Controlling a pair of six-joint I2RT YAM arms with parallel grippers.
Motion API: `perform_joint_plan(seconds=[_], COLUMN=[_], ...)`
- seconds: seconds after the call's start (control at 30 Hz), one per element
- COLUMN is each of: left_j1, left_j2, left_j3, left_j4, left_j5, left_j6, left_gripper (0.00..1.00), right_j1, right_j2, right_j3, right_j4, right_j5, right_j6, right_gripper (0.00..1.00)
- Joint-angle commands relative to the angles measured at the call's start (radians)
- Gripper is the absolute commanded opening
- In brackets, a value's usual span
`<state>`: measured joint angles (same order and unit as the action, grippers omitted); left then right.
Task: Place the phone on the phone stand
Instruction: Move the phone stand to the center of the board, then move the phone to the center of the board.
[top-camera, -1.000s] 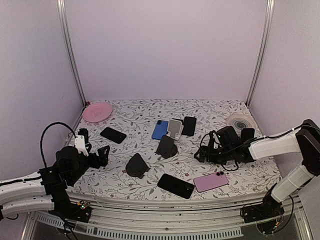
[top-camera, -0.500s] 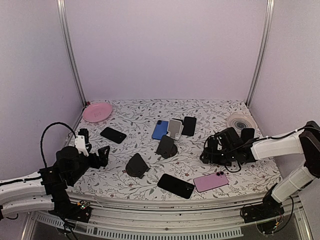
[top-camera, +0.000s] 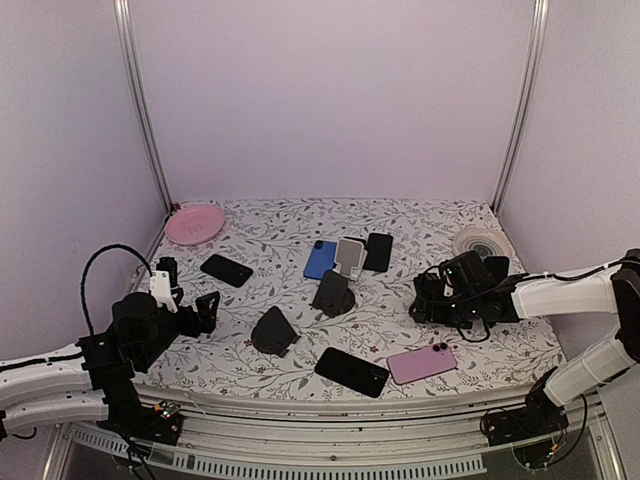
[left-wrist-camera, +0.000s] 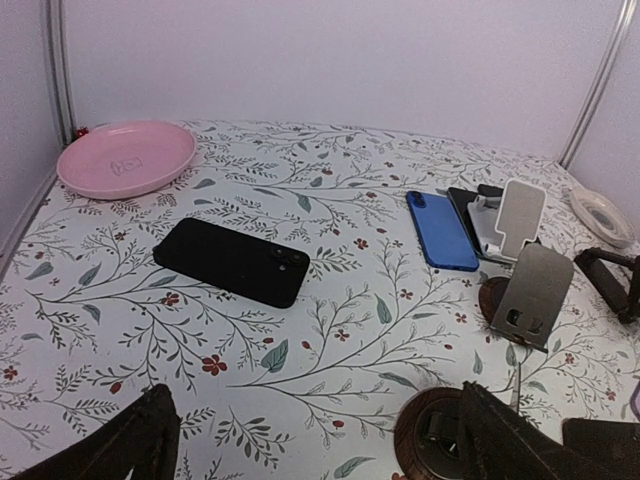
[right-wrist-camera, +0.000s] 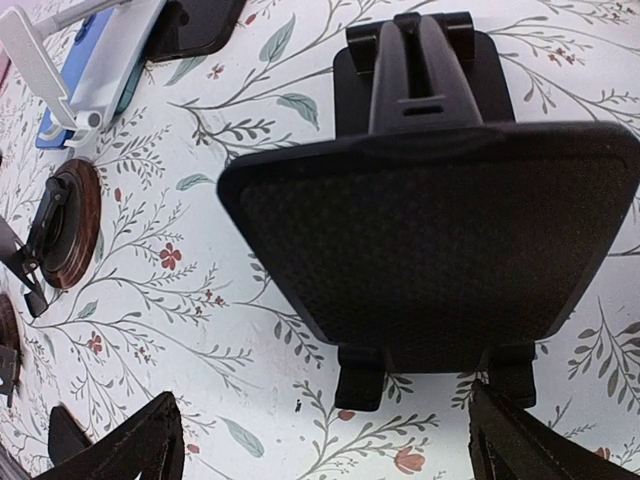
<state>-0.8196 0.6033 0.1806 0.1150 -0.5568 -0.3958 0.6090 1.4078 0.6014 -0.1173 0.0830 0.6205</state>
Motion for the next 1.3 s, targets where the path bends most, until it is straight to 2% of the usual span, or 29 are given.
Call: perform_joint_plan(seconds=[0.0,0.27,0.53,0.77,0.83,1.0,1.17,1.27], left_j1=[0.014,0.013,0.014,0.014,0.014,0.014,0.014,0.015], left_j2=[-0.004,-0.004,-0.002,-0.012,-0.013,-0.004,-0.005,-0.008], left_j3=[0.013,0.012,0.014,0.011,0.010,0.013,0.014,0.014], left_j4=[0.020,0.018,0.018,0.015,0.014,0.014,0.012,0.012], left_j5=[0.005,0.007,0.006,0.004,0.003,0.004,0.002,0.002], left_j6=[0.004,0.004,0.004,0.000,0.000,0.000,-0.001,-0.002], left_gripper=[0.97,0.97,0.97,0.97,0.97,0.97,0.97,0.97], right_j1=[0.025,0.061,0.097,0.103,0.104,0.141,0.218,0.256], right_j2=[-0.042,-0.155,-0.322,-0.420,-0.448,-0.518,-0.540,-0.496], right_j3=[-0.005,-0.070,-0.134,-0.140,-0.164,-0.276,-0.301,-0.324], right_j4=[-0.015,-0.063,-0.072,-0.279,-0.303,-0.234,-0.260,-0.187], right_j5=[-0.020,0.012,-0.064,0.041,0.031,-0.069,-0.021,-0.045], right_j6=[-0.009,0.050,0.153,0.271,0.307,0.396,0.491,0.528], right_gripper=[0.99,0.99,0.99,0.99,0.99,0.99,0.99,0.99])
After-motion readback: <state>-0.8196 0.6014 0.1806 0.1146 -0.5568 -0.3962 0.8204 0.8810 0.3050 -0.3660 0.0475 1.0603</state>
